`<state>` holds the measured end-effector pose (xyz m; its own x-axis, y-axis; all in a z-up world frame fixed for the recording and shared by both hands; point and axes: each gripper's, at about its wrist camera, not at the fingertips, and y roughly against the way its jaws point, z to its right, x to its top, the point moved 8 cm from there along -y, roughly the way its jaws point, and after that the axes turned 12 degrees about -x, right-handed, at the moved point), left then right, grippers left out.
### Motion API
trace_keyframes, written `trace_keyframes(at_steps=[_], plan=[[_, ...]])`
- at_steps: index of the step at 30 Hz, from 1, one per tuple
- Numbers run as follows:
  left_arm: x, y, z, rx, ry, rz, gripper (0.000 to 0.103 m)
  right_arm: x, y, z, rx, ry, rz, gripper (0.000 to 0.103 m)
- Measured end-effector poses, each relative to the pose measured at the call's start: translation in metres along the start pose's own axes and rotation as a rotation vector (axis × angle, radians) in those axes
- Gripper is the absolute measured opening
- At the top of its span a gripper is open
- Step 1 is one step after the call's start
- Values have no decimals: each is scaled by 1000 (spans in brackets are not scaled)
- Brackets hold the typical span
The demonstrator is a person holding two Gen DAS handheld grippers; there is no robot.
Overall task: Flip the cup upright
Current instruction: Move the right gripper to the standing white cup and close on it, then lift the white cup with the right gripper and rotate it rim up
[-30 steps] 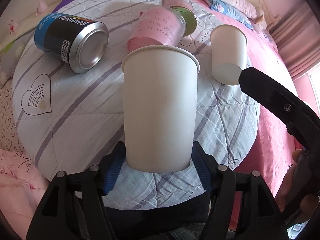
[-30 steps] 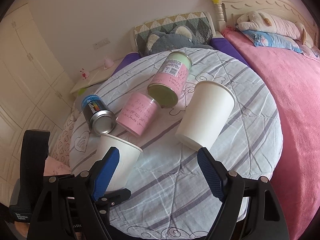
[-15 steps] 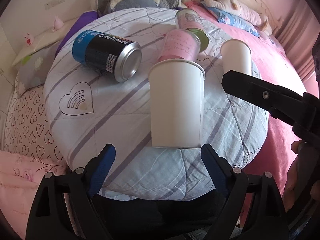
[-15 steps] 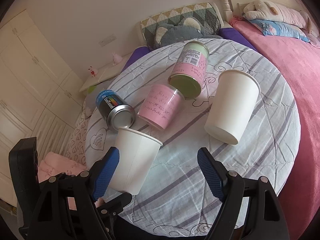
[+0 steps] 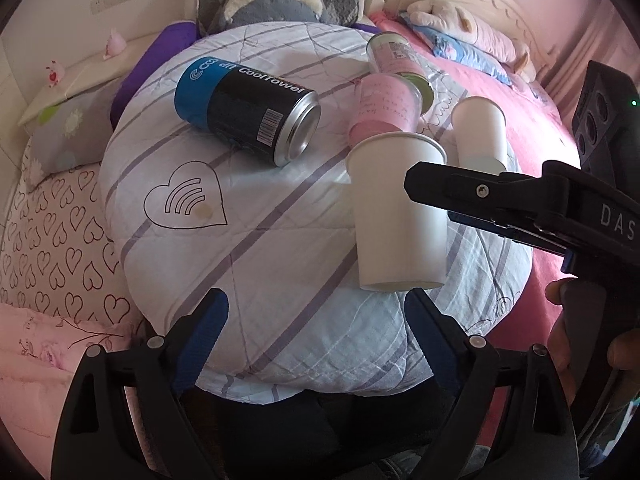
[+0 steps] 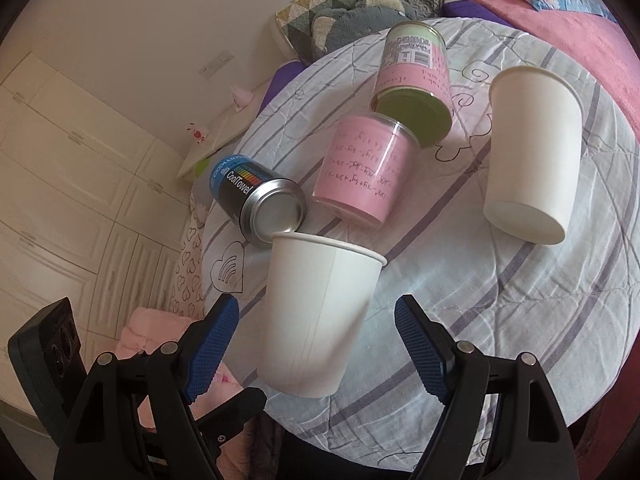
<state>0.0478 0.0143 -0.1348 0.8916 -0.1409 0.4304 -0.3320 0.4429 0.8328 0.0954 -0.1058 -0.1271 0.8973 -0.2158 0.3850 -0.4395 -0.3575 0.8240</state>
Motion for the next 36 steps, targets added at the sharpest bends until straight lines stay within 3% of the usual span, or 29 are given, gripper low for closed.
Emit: trace_keyframes(at_steps=[12,16,23,36], plan=[[4,-11,-10,-23,10,-23,91,8,-35,-11,18,-11,-7,81],[4,-17,-12,-28,18,-37,91,3,-42,-12,29,3,-14,71],[4,-21,-7,-22,9,-48,91,1,-43,-14,50,39,10,70],[9,-25,5,-23,-2,-38,91,1,12,2,14,116,193,70]])
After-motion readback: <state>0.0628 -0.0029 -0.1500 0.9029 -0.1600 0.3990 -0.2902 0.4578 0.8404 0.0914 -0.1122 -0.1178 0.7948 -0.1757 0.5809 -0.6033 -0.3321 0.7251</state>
